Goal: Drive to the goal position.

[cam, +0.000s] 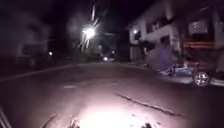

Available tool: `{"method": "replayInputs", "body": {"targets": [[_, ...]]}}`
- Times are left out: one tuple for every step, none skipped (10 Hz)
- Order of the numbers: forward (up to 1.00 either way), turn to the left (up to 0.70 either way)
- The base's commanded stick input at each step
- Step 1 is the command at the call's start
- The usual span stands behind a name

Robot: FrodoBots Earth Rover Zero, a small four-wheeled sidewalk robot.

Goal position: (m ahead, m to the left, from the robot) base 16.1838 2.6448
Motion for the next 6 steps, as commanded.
{"method": "replayInputs", "body": {"targets": [[0.85, 0.00], [0.85, 0.00], [0.85, 0.00], [0.85, 0.00], [0.85, 0.00], [0.85, 0.00]]}}
